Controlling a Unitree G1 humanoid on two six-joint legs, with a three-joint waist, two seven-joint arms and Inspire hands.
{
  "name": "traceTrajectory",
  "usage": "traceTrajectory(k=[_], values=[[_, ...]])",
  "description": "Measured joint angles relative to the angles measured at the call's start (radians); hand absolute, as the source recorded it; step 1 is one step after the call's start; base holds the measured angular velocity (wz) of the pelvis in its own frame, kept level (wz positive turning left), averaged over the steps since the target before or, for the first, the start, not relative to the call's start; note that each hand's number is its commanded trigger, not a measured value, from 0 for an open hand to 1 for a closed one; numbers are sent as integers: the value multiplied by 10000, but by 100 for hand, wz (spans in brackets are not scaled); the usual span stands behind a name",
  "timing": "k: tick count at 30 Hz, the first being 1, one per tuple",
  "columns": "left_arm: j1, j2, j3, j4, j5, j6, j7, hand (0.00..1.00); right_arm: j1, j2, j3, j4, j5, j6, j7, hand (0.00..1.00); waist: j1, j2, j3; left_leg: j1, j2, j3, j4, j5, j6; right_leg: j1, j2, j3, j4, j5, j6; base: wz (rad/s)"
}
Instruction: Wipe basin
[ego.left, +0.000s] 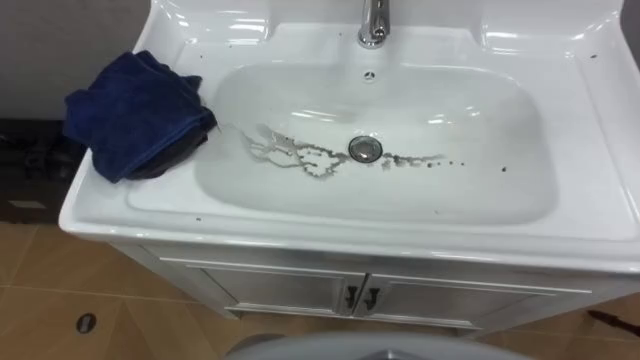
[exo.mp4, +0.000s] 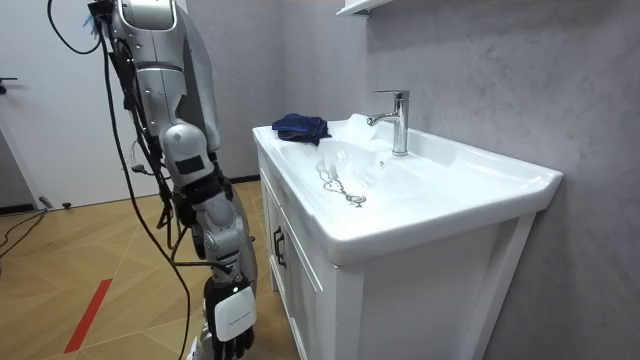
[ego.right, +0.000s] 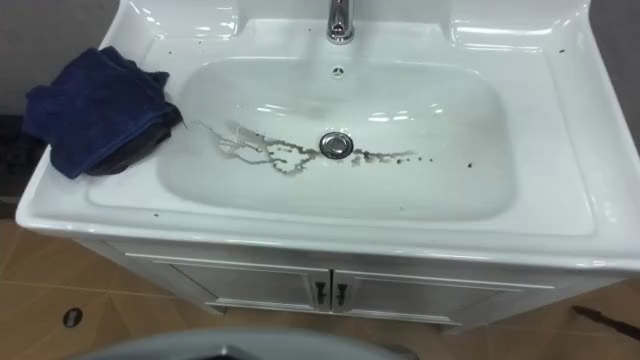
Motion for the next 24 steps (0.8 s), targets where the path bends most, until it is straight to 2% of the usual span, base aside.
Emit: traceTrajectory(k=[3, 12, 17, 23, 24], values=[[-16, -17, 180, 0, 189, -10, 69, 0, 6, 1, -4, -2, -41, 0, 21, 0, -17, 6, 0, -19, 13, -8, 39, 2, -3, 3, 10, -33, 1, 11, -20, 0], [-34, -58, 201, 41, 253, -21, 673, 0, -24, 2, 0, -5, -83, -4, 244, 0, -31, -52, -13, -45, 2, -36, 27, 6, -8, -2, 11, -90, -17, 5, -38, 1], [-46, -100, 200, 47, 249, -21, 721, 0, -89, -3, 0, -8, -82, -6, 390, 0, -31, -89, -21, -95, -15, -97, 29, 8, -7, -3, 9, -139, -46, 5, -37, 3], [-2, -190, 189, 88, 97, -27, 1067, 0, -61, 9, 146, 0, 15, -6, 347, 0, -14, -129, -38, -84, -22, -171, -14, 24, -26, 26, 7, -256, -31, 5, -37, 4], [-2, -190, 261, 92, -217, -49, 1085, 0, -73, 9, 142, 45, 5, -21, 329, 0, -17, -144, -47, -78, -28, -213, -12, 25, -28, 44, 9, -264, -29, 5, -37, 7]])
